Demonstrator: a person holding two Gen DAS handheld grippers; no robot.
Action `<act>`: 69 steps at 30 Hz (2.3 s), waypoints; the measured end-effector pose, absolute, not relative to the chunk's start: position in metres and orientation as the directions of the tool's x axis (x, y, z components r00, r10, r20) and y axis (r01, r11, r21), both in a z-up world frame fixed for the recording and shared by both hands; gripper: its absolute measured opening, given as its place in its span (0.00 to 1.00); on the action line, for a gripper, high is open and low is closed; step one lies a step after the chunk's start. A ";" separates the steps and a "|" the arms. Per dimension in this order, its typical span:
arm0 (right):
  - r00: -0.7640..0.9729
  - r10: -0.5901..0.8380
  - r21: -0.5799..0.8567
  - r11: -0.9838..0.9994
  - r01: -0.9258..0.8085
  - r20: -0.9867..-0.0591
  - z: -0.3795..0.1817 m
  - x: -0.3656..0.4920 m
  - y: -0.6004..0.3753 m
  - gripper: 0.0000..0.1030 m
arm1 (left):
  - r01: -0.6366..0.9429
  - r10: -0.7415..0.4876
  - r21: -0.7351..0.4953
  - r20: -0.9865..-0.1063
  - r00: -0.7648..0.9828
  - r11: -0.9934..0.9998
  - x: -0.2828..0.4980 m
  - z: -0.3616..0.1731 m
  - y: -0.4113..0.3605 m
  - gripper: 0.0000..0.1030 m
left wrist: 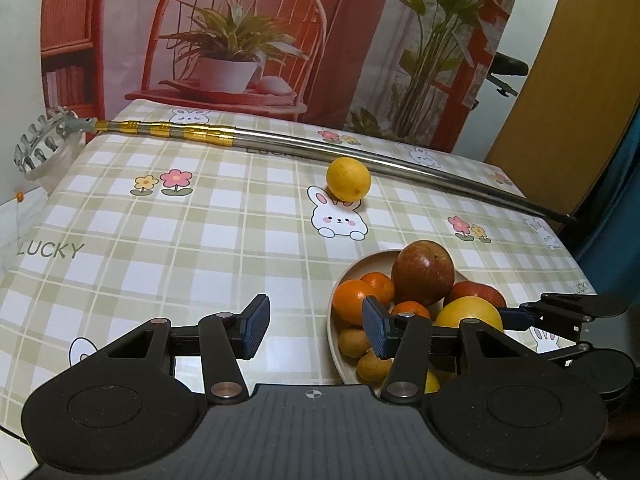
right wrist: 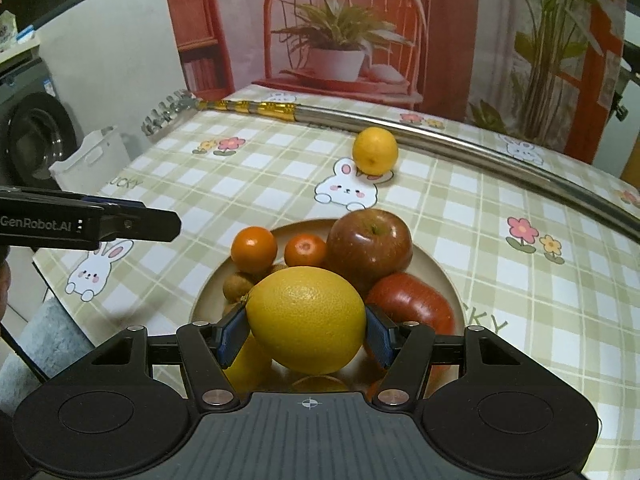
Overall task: Organize fruits
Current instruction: 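Carry the lemon over the plate with right while left lowers the tangerine into it, then lower the lemon into the plate and open the right gripper, then reach to the last lemon and grasp it with right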
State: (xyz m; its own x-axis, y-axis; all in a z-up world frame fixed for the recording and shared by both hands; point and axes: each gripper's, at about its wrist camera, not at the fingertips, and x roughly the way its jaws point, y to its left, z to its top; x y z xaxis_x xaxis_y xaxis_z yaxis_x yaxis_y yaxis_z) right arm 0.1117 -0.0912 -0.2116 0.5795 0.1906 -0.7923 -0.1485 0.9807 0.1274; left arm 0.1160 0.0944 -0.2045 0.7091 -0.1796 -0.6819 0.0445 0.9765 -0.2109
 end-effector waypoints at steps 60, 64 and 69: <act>0.731 0.152 0.193 0.981 -0.029 -0.665 -0.182 0.131 -0.168 0.55 | 0.020 -0.139 -0.172 -0.715 0.686 0.985 0.141 -0.179 0.086 0.53; 0.738 0.149 0.200 0.980 -0.019 -0.659 -0.181 0.133 -0.176 0.55 | 0.025 -0.135 -0.163 -0.717 0.684 0.986 0.147 -0.176 0.080 0.54; 0.748 0.143 0.207 0.978 -0.008 -0.648 -0.179 0.137 -0.187 0.55 | 0.035 -0.148 -0.170 -0.721 0.677 0.985 0.158 -0.173 0.075 0.54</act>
